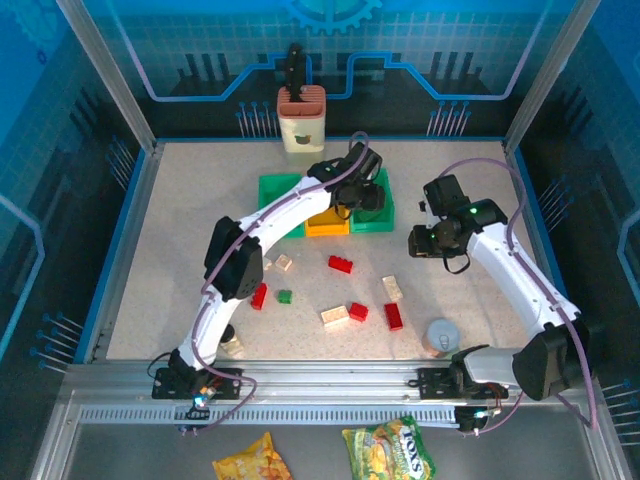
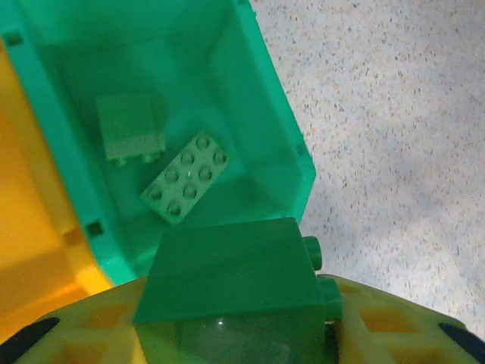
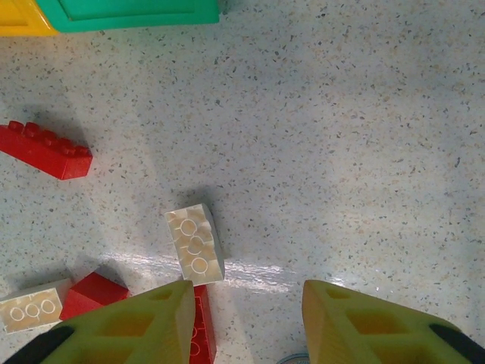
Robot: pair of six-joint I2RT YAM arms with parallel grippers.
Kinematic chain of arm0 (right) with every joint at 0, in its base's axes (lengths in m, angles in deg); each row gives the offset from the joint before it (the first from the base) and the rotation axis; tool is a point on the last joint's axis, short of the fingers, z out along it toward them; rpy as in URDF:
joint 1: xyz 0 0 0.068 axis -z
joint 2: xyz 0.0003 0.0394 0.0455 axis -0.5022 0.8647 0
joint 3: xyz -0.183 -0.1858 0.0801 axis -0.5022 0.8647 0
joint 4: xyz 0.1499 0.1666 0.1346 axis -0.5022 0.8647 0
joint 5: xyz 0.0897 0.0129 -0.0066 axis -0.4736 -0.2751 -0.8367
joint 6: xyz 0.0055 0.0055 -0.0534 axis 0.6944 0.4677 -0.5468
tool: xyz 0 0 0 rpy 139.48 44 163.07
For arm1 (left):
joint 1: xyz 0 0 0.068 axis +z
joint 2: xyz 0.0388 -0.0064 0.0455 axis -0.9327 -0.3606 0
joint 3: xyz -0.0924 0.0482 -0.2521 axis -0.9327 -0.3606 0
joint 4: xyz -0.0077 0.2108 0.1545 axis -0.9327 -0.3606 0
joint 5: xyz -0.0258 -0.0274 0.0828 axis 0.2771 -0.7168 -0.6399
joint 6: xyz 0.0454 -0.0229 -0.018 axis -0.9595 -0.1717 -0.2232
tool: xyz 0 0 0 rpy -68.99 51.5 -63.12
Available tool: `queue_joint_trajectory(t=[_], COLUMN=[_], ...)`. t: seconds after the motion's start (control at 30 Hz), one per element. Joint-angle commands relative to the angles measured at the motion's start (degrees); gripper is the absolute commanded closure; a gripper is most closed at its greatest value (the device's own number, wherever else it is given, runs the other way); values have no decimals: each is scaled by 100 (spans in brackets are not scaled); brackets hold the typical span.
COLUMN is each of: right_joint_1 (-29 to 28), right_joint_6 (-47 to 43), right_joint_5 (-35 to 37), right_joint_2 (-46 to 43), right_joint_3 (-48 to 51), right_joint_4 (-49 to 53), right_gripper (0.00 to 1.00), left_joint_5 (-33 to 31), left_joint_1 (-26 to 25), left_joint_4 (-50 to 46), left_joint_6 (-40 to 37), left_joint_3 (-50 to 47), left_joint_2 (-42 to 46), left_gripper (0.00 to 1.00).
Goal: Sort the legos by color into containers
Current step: Place the lego in the container.
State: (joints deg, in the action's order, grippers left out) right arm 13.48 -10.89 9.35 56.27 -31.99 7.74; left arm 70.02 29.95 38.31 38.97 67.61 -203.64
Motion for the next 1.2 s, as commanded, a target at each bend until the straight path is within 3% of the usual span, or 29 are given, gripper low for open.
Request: queue_joint_trajectory(t=[0.0,0.33,0.67,0.87,1.17], right_joint_1=[93,93,84,82,72], right_joint_6=[-19,-3,40,23,27], right_joint_5=[86,75,28,60,22], right_joint_2=[-143,-260,-421,-460,-449], right_joint_3=[138,124,178,161,75], right_joint_4=[182,270,365,411,428], right_gripper=[57,57,57,57,57], left_joint_5=[150,86,119,125,176], left_joint_1=[127,275,364,373,372], left_joint_4=[299,1293,1460,1464,1420], left_joint_6=[-27,100,245,294,234], left_joint_3=[269,571,1194,1193,1182], left_joint_2=[-269,-908,-1629,-1677,-1453], left_gripper=[61,62,62,58,44])
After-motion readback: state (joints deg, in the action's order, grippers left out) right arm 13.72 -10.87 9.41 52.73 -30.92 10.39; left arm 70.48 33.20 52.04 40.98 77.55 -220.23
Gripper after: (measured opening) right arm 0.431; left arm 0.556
